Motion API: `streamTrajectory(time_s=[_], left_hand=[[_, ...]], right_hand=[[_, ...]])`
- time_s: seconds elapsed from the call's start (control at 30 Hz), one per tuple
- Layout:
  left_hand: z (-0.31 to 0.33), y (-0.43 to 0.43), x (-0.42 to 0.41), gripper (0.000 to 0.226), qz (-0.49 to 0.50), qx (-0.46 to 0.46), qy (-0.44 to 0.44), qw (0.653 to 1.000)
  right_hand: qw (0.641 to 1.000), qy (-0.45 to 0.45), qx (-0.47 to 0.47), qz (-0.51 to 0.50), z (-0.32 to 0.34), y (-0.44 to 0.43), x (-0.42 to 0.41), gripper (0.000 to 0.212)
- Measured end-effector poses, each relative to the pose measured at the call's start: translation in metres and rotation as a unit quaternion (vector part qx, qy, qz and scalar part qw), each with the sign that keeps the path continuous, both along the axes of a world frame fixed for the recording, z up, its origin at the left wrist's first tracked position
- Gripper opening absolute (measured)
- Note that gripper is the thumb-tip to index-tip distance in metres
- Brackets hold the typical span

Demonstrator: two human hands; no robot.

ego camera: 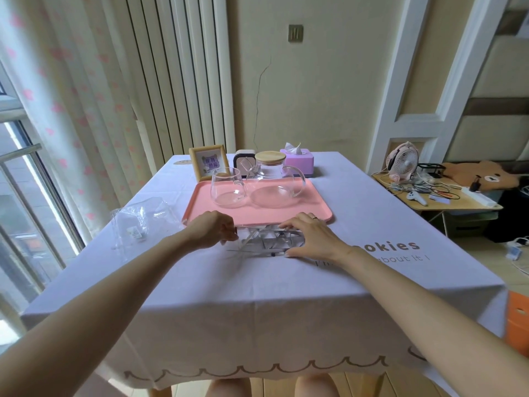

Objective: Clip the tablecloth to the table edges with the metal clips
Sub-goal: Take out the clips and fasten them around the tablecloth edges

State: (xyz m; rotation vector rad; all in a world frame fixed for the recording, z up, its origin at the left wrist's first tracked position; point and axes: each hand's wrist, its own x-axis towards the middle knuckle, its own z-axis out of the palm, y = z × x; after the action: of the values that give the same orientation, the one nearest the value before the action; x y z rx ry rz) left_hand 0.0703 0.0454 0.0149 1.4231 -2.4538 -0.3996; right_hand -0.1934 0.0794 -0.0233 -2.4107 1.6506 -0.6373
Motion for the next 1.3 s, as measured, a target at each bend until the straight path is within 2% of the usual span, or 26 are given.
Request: streamTrajectory(time_s=[0.07, 0.2, 0.23, 0.37, 0.4, 0.5, 0.67, 0.77, 0.83, 0.97, 1.13, 1.3], left_hand=[[0.003, -0.002, 0.001, 0.005, -0.009, 0.031, 0.023, 0.999], [0.012, -0.003, 0.006, 0.024, -0.003, 0.082, 0.083, 0.993], [0.013, -0.004, 0.007, 0.023, -0.001, 0.085, 0.076, 0.994], [0.013, -0.008, 0.013, 0.004, 0.022, 0.066, -0.062, 0.996], [0.012, -0.008, 0.012, 0.009, 0.024, 0.064, -0.068, 0.995], [0.007, -0.006, 0.004, 0.026, 0.020, 0.044, -0.057, 0.997], [0.005, -0.008, -0.006, 0.028, 0.034, 0.052, -0.019, 0.998], [0.010, -0.008, -0.004, 0.033, 0.062, 0.018, -0.027, 0.998], [0.011, -0.008, -0.003, 0.032, 0.065, 0.006, -0.025, 0.998], [0.009, -0.009, 0.000, 0.015, 0.016, 0.050, 0.023, 0.998], [0.010, -0.005, 0.004, 0.013, -0.008, 0.101, 0.057, 0.993], [0.016, -0.004, 0.016, 0.013, -0.015, 0.140, 0.049, 0.989]], right_hand=[[1.000, -0.014, -0.012, 0.002, -0.001, 0.000, 0.001, 0.055], [1.000, -0.016, -0.017, 0.018, -0.002, 0.000, 0.000, 0.048], [1.000, -0.015, -0.017, 0.020, -0.002, 0.000, -0.001, 0.046], [0.999, -0.022, -0.013, 0.025, -0.002, 0.001, 0.000, 0.040], [0.999, -0.024, -0.013, 0.024, -0.001, 0.001, 0.001, 0.040], [0.999, -0.029, -0.013, 0.022, -0.001, 0.001, 0.003, 0.040], [0.999, -0.031, -0.017, 0.032, -0.002, 0.003, 0.003, 0.030], [0.999, -0.024, -0.020, 0.033, -0.002, 0.003, 0.001, 0.020], [0.999, -0.034, -0.020, 0.026, -0.002, 0.003, 0.001, 0.019], [0.996, -0.077, -0.029, 0.023, 0.001, 0.003, 0.008, 0.032], [0.998, 0.014, -0.040, 0.039, -0.002, 0.000, 0.016, 0.034], [0.998, 0.038, -0.035, 0.030, -0.002, 0.001, 0.008, 0.032]])
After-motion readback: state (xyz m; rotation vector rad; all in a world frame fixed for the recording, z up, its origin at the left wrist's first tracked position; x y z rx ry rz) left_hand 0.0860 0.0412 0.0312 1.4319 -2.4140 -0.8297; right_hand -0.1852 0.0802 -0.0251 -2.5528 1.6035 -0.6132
